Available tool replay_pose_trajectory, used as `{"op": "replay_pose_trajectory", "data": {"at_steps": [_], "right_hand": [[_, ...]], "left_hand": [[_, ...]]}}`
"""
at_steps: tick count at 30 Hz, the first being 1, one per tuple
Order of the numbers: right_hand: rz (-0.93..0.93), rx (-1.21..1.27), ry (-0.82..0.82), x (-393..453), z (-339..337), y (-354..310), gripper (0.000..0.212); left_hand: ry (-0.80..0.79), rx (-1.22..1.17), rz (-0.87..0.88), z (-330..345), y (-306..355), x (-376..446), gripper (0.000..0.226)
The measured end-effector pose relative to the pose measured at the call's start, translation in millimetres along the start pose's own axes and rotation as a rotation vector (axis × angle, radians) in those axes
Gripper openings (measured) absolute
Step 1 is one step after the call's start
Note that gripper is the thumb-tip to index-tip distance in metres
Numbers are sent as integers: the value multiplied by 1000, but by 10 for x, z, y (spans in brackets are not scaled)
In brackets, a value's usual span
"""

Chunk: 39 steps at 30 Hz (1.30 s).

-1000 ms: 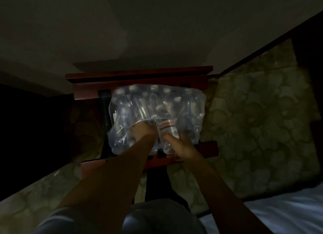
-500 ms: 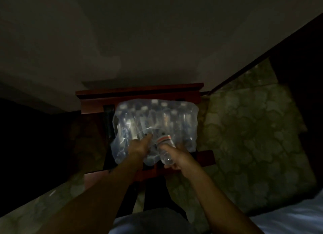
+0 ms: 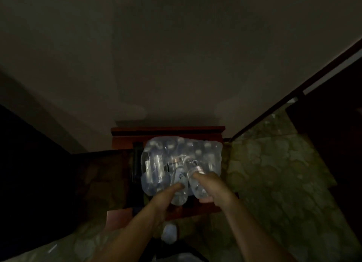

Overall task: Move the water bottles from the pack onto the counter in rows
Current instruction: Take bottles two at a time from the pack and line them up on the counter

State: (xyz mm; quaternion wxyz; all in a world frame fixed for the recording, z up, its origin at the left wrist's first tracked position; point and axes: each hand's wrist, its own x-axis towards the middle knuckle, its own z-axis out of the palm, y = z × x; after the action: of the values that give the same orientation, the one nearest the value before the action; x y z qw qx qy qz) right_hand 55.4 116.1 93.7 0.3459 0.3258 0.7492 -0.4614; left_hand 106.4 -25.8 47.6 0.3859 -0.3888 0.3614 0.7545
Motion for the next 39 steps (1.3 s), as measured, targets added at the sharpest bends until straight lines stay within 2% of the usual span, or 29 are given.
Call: {"op": "replay_pose_trajectory", "data": {"at_steps": [5, 7, 10, 13, 16, 18, 21, 25, 29, 32, 35, 37, 39], "right_hand": [[-232, -362, 103, -290, 36, -28, 69], [-329, -460, 116, -415, 107, 5, 68], [-515, -440, 97, -625, 175, 104, 68], [-698, -453, 154, -889, 192, 221, 66], [-844, -386, 239, -1168, 231, 357, 65], [-900, -293, 236, -1354, 304, 413, 63], [-997, -117, 153, -1642, 428, 383, 60], [-1101, 24, 34, -1994, 602, 189, 52], [-1082, 92, -261, -2348, 725, -42, 51], [-1146, 28, -431, -2584, 807, -207, 65], [-1153, -31, -469, -2868, 967, -377, 85], [-1171, -62, -490, -3084, 1099, -494, 78], [-1189, -30, -577, -3308, 1253, -613, 60]], "left_hand": [[-41, 19, 43, -107, -264, -336, 28], [-41, 5, 64, -110, -375, -443, 26], [-87, -104, 113, -109, -567, -615, 30], [-87, -195, 190, -69, -754, -825, 33], [-53, -234, 384, -61, -804, -1086, 42], [-111, -139, 517, -85, -754, -1384, 43], [-139, 61, 677, -138, -635, -1895, 51], [18, 149, 907, -176, -511, -2355, 72], [129, 150, 1022, -366, -440, -2711, 86], [169, 175, 1106, -562, -388, -2957, 79], [218, 189, 1193, -754, -286, -3228, 68], [245, 211, 1251, -883, -207, -3448, 64], [272, 231, 1305, -1033, -138, -3702, 68]]}}
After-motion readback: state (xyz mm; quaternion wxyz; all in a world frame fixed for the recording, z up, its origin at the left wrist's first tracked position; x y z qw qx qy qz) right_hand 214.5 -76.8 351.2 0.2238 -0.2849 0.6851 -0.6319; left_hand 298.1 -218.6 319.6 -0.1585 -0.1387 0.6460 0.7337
